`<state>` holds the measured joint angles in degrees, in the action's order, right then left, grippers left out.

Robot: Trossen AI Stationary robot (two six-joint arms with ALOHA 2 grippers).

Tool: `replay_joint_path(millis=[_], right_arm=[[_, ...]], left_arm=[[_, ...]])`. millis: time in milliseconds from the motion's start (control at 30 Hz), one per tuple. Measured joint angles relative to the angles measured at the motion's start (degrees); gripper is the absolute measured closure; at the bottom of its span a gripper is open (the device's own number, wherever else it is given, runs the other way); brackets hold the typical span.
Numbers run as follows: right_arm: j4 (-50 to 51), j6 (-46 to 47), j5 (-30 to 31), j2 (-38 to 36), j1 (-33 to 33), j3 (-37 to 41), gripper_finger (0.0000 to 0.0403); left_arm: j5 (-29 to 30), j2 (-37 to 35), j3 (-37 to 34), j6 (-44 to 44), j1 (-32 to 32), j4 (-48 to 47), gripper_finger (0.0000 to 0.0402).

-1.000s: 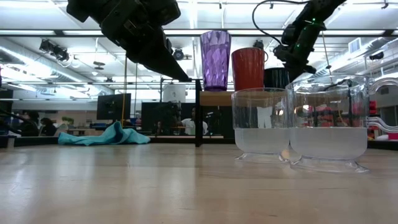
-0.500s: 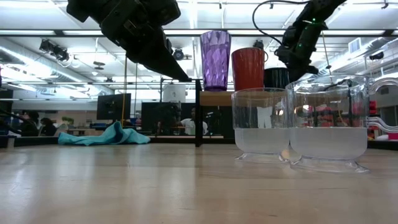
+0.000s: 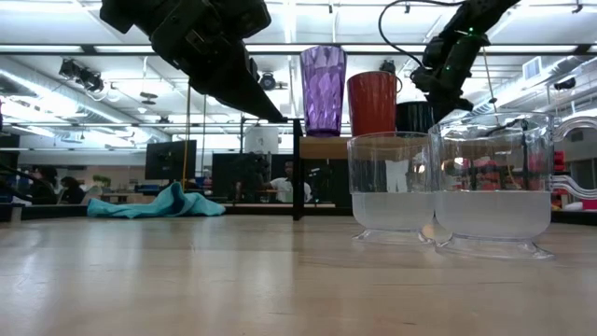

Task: Stack small to large cups/mugs on shelf
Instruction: Adjust the mugs on the shelf

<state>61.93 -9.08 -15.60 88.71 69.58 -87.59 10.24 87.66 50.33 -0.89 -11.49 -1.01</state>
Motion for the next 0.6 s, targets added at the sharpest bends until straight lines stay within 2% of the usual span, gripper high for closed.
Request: replay_joint_path(millis=[133,367,600], right_arm=[[0.00,-0.06,-3.77,0.00,-0.38,0.00,0.0401],[0.65,-0.07,-3.98,0.00,-0.70,0.00,0.0401],[2.78,-0.81,-3.99,0.00,-0.70,0.00,0.0400]], left_arm=[[0.00,0.00,0.00,0.00,-0.01,-0.07,0.0382],[0.00,0.00,0.00,-0.13,-0.02,-0.07,0.0389],[0.00,0.00,0.00,-0.23,-0.01,-0.07,0.0378]])
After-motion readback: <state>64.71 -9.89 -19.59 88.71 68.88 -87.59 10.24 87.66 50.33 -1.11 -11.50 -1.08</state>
